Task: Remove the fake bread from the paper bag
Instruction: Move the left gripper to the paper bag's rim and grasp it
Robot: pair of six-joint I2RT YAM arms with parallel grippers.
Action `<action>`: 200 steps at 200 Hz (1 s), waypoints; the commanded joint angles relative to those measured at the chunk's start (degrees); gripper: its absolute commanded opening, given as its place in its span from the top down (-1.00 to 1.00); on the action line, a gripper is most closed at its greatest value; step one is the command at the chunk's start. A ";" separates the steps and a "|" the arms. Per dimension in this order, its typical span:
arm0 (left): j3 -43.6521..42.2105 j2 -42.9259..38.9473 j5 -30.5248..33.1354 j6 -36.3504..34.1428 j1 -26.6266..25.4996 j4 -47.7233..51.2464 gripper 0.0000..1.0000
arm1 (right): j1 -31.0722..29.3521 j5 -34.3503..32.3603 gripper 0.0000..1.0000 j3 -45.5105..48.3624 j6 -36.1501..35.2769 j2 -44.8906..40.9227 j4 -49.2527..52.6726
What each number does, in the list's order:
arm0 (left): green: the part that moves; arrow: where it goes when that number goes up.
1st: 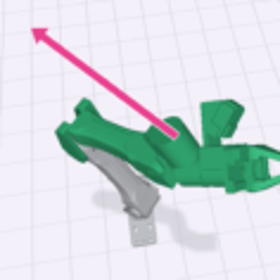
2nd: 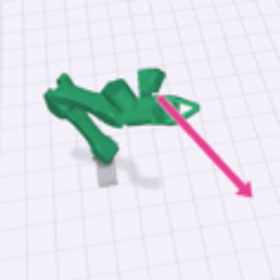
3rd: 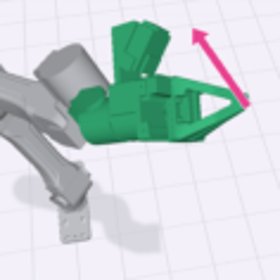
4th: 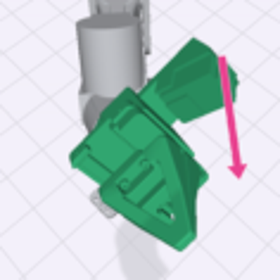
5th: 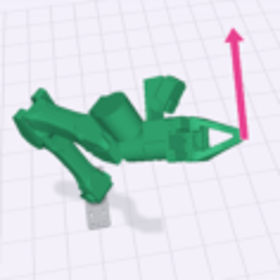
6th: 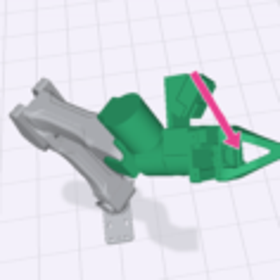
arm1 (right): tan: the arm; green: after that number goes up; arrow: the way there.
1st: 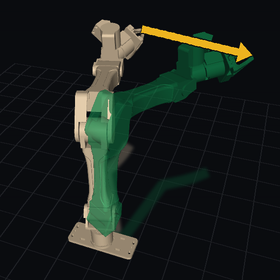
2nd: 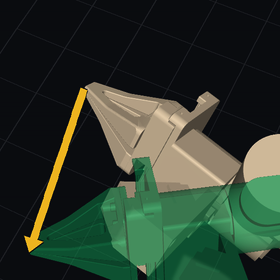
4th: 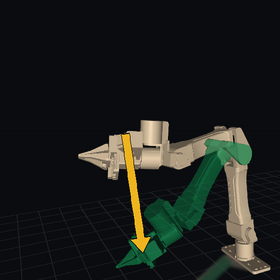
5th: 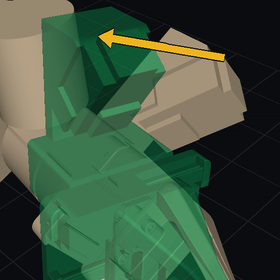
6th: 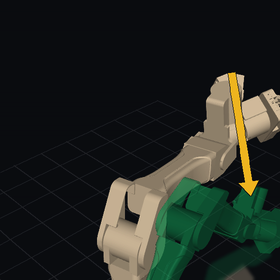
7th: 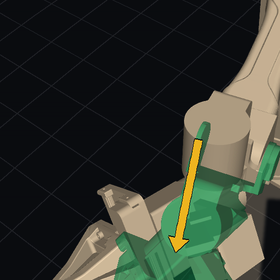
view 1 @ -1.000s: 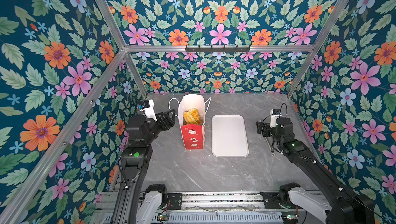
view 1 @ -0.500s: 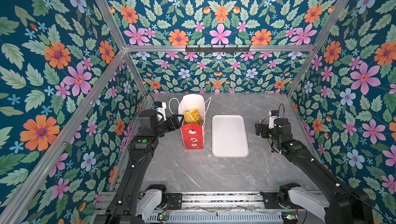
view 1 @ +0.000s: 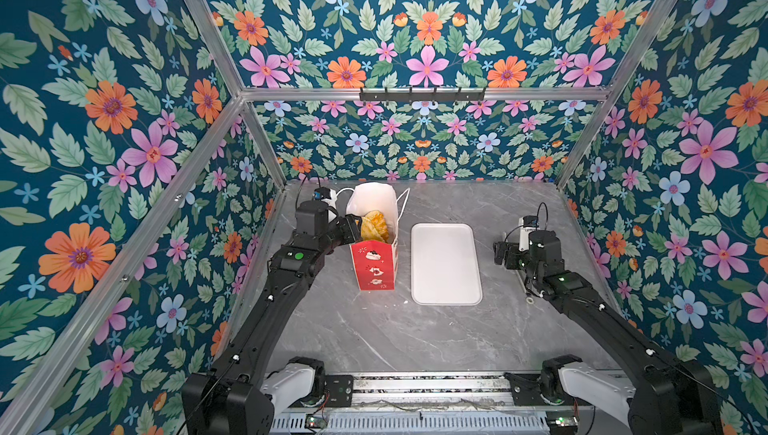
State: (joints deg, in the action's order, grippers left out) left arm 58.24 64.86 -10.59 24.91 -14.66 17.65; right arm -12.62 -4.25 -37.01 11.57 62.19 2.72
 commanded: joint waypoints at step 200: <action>18.64 11.39 10.19 -11.34 1.58 2.19 1.00 | -0.02 1.18 -0.98 0.56 0.51 1.82 -2.94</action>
State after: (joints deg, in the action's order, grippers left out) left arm 73.78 74.81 -0.95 19.03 -14.41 22.76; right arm -12.62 -3.16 -36.56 11.77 64.16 0.99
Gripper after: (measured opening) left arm 0.050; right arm 0.989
